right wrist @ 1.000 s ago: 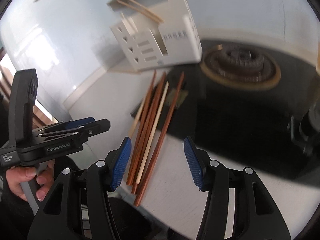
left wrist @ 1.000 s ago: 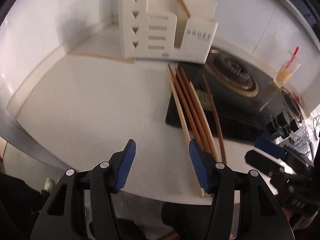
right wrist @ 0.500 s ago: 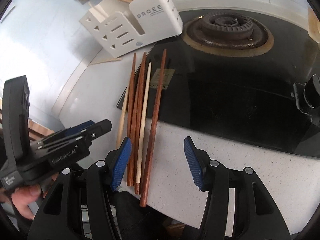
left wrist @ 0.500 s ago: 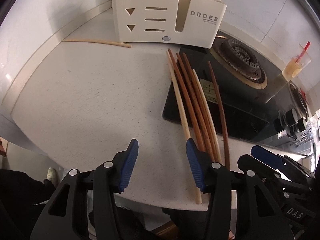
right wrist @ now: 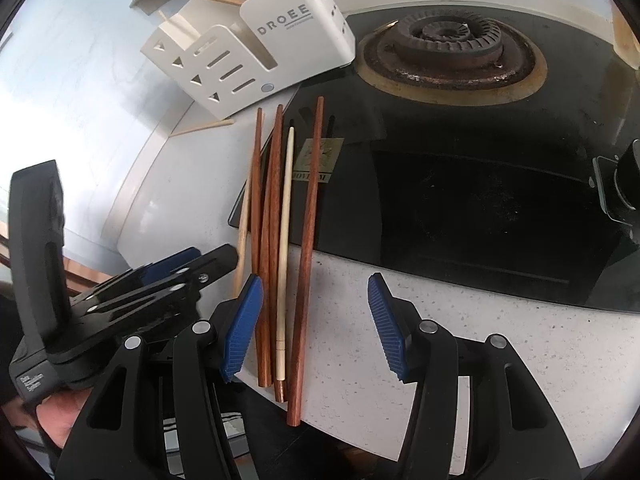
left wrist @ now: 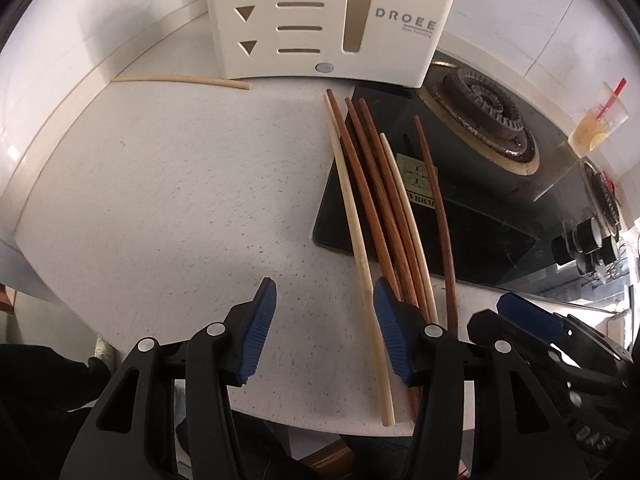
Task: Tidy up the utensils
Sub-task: 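Move both open grippers back down to the remaining chopsticks on the counter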
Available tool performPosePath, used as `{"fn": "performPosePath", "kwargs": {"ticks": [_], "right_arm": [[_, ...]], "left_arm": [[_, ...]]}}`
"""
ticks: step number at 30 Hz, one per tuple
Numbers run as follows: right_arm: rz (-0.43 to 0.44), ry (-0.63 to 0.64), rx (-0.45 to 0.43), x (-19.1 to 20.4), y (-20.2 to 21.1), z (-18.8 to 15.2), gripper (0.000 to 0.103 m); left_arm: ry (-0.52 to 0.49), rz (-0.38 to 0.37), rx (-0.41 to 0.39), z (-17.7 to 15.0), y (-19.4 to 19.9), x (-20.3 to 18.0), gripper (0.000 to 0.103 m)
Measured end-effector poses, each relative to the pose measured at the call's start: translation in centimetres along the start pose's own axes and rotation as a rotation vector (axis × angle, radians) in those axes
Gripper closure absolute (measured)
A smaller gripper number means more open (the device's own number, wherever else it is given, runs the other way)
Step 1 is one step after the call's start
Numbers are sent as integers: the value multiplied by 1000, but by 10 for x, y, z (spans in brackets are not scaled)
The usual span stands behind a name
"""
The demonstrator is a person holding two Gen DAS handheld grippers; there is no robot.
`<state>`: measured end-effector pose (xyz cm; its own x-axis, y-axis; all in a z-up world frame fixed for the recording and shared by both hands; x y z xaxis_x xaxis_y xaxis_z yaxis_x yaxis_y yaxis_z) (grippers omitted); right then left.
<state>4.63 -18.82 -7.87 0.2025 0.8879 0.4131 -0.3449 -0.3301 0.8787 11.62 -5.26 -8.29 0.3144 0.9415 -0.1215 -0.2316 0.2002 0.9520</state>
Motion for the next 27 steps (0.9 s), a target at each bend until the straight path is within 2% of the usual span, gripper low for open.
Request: {"fn": "performPosePath", "kwargs": {"ticks": [12, 18, 25, 27], "right_arm": [[2, -17, 20, -3, -2, 0, 48], [18, -25, 29, -1, -6, 1, 48], [42, -49, 53, -3, -15, 0, 70], [51, -60, 58, -5, -18, 0, 74]], "left_arm": [[2, -5, 14, -1, -8, 1, 51], [5, -4, 21, 0, -9, 1, 54], [19, -14, 22, 2, -9, 4, 56], [20, -15, 23, 2, -9, 4, 57]]}}
Point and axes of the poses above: each gripper's, at about its wrist camera, not at the fingertips, and y roughly against the way its jaws point, x to its left, z to its top, the point moved 5 cm from there along -y, roughly the way its jaws point, and after that the axes turned 6 degrees about x, right-handed, at the moved point
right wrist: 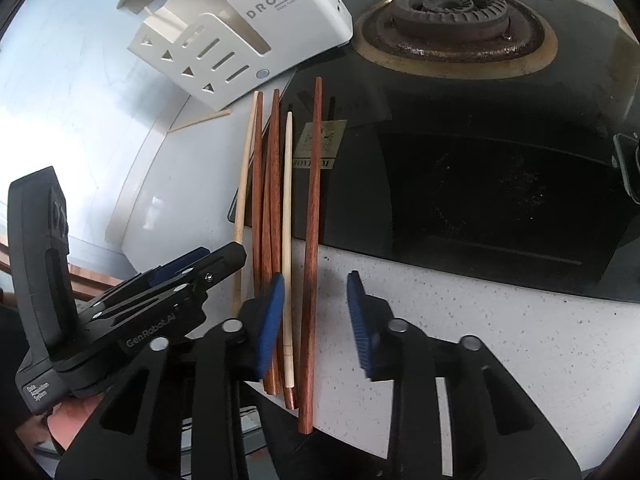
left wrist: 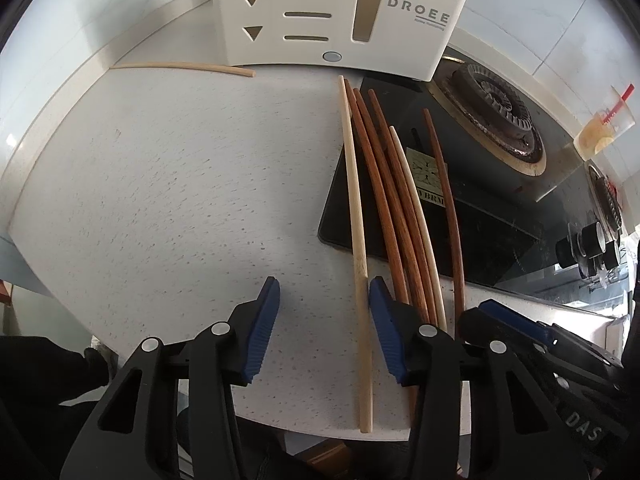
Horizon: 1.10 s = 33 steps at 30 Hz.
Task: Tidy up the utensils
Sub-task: 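Move both open grippers back down to the remaining chopsticks on the counter, then close the left gripper on a bamboo chopstick while the right gripper closes on a reddish chopstick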
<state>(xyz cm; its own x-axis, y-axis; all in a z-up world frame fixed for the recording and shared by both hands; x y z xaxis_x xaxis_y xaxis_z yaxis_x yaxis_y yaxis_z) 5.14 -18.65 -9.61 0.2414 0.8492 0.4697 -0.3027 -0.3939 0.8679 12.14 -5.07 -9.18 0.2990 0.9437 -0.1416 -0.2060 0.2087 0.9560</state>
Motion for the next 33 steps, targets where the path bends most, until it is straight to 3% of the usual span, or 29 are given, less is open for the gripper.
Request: {"fn": "performPosePath", "kwargs": {"ticks": [13, 19, 33], "right_arm": [[12, 7, 10, 2, -5, 2, 76], [22, 6, 7, 3, -6, 3, 76], [56, -9, 18, 0, -10, 8, 86]], "left_arm": [[-5, -23, 6, 0, -2, -4, 62], [-6, -51, 10, -1, -2, -5, 78], [-23, -59, 22, -1, -5, -7, 86]]}}
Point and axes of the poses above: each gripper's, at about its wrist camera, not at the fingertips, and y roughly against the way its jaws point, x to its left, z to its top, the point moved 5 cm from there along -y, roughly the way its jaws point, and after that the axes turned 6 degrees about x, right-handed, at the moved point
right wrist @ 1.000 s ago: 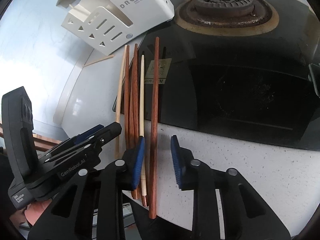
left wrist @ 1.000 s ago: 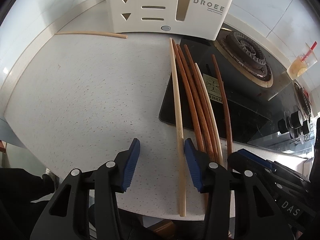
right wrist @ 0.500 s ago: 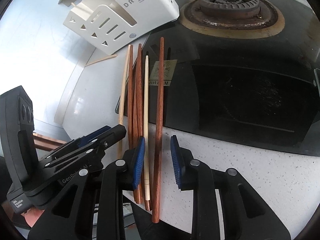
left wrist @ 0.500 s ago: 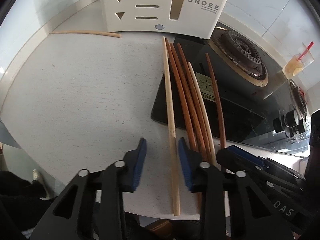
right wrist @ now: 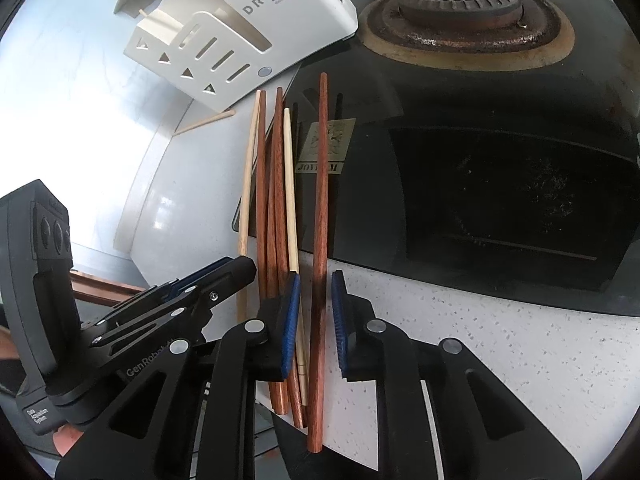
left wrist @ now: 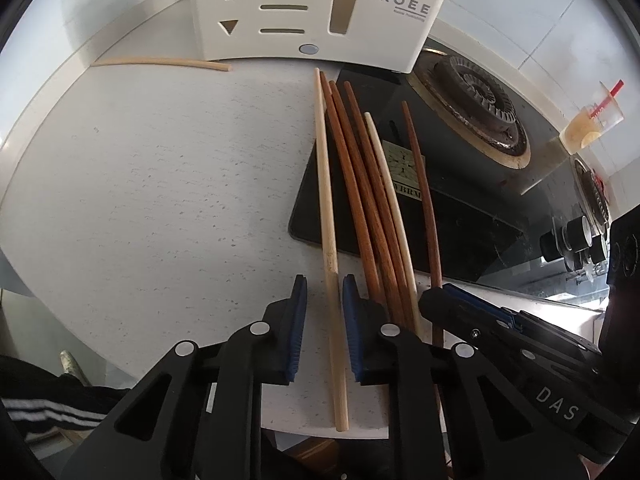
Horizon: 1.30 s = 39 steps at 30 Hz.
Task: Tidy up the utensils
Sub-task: 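Close the left gripper on a bamboo chopstick while the right gripper closes on a reddish chopstick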
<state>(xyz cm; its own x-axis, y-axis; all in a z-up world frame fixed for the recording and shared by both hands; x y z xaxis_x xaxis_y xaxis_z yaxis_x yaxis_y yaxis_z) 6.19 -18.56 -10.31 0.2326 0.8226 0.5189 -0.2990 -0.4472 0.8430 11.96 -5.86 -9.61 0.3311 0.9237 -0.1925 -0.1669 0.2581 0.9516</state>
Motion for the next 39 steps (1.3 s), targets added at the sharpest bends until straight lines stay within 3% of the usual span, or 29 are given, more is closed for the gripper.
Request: {"fn": "performPosePath", "kwargs": {"ticks": [16, 39], "right_arm": [[21, -13, 3, -4, 2, 1, 93], [72, -22, -16, -7, 5, 3, 95]], "left_arm": [[-16, 19, -12, 2, -5, -7, 95], [-16, -14, -27, -1, -6, -2, 97]]}}
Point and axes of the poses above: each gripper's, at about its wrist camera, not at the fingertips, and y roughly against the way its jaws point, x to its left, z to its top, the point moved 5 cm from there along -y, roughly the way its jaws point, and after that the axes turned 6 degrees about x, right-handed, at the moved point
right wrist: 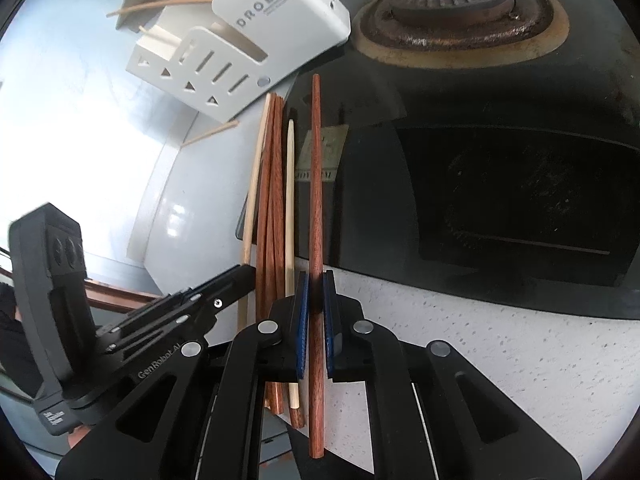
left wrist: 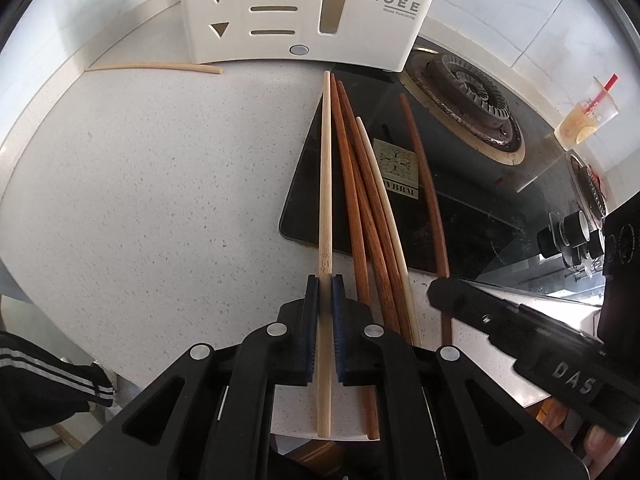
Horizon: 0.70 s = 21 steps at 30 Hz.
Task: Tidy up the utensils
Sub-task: 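Lift the held chopsticks up and carry them over the DROEE holder with both grippers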
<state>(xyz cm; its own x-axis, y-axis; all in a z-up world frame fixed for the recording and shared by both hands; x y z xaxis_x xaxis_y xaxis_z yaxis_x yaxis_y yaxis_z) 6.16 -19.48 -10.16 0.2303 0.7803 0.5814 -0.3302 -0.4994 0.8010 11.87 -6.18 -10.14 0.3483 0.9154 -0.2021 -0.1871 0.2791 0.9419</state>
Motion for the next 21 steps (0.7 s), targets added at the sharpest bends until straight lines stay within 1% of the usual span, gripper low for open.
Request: {"fn": "performPosePath", "kwargs": {"ticks": [4, 9, 11, 13, 14, 15, 18, 21], "right_arm": [[17, 8, -22, 2, 8, 1, 95], [20, 73, -81, 13, 27, -2, 95], [17, 113, -127, 20, 41, 0, 95], [14, 144, -172, 24, 55, 3, 95], [14, 154, -188, 26, 60, 5, 95], [14, 169, -210, 29, 66, 7, 95], [-7, 231, -289, 41, 85, 14, 95], [-56, 337, -404, 60, 103, 16, 95]], "left_arm": [[2, -7, -17, -2, 3, 2, 97], [-12, 6, -109, -6, 22, 6, 97], [-21, 9, -181, -9, 36, 8, 97], [-38, 33, -264, -11, 51, 8, 97], [-51, 50, -319, -12, 61, 8, 97], [-58, 64, -350, -12, 67, 8, 97], [-82, 115, -491, -10, 94, 8, 97], [-127, 178, -628, -6, 114, 0, 97]]}}
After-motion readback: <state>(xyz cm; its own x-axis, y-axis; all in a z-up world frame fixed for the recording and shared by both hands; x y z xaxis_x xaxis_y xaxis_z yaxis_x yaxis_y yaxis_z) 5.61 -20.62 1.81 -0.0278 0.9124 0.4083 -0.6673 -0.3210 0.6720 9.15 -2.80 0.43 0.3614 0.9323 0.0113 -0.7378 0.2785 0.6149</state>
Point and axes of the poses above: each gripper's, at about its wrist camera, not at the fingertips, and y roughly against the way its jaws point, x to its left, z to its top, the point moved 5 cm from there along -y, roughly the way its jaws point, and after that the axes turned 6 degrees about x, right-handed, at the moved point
